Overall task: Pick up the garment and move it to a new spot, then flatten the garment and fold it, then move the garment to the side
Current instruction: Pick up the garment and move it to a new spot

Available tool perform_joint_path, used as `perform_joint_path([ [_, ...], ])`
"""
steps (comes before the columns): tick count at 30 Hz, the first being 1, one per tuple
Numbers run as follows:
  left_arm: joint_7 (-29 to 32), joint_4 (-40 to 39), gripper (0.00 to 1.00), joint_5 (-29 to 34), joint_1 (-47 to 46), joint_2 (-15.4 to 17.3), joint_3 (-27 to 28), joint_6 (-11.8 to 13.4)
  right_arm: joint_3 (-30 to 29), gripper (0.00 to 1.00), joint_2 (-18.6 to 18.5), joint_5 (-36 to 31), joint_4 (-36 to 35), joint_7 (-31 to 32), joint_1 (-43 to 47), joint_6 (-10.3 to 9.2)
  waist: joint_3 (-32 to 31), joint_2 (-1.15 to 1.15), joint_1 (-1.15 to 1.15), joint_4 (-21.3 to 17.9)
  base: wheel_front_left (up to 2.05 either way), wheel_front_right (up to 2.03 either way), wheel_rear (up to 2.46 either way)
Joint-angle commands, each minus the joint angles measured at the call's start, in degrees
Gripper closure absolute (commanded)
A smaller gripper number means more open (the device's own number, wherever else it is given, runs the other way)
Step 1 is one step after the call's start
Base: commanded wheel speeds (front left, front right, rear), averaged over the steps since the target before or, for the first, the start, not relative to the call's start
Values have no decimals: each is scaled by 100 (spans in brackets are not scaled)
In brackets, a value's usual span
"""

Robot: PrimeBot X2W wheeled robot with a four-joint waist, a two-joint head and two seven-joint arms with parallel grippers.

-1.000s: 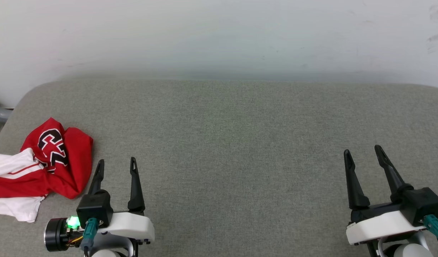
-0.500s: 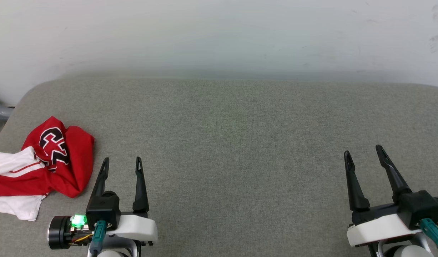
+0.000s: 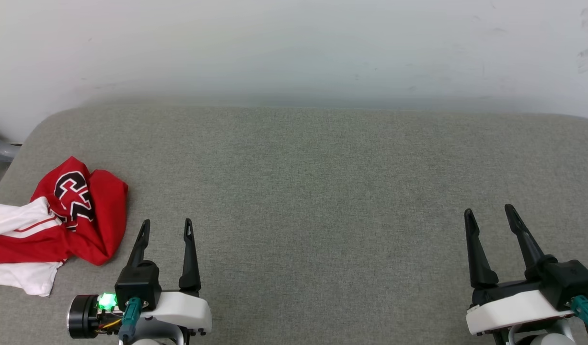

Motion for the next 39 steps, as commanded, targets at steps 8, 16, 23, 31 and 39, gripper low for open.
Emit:
perform_joint_path([
  [8,-18,117,0,68,29,-69,118,-145,-6,0,7,179,66,-12,61,-4,-12,0,0,24,0,0,0],
  [16,-18,139,0,109,33,-120,179,-235,9,0,7,217,80,-12,65,-4,-10,0,0,36,0,0,0],
  [23,-18,154,0,131,22,-142,231,-278,4,0,7,228,91,-12,60,-4,-13,0,0,63,0,0,0],
  [31,-18,160,0,147,-54,-169,275,-314,-21,0,7,241,68,-12,69,-4,17,0,0,233,0,0,0],
  [39,-18,128,0,107,-109,-190,335,-325,-7,0,7,179,35,-12,26,-4,94,0,0,622,0,0,0],
])
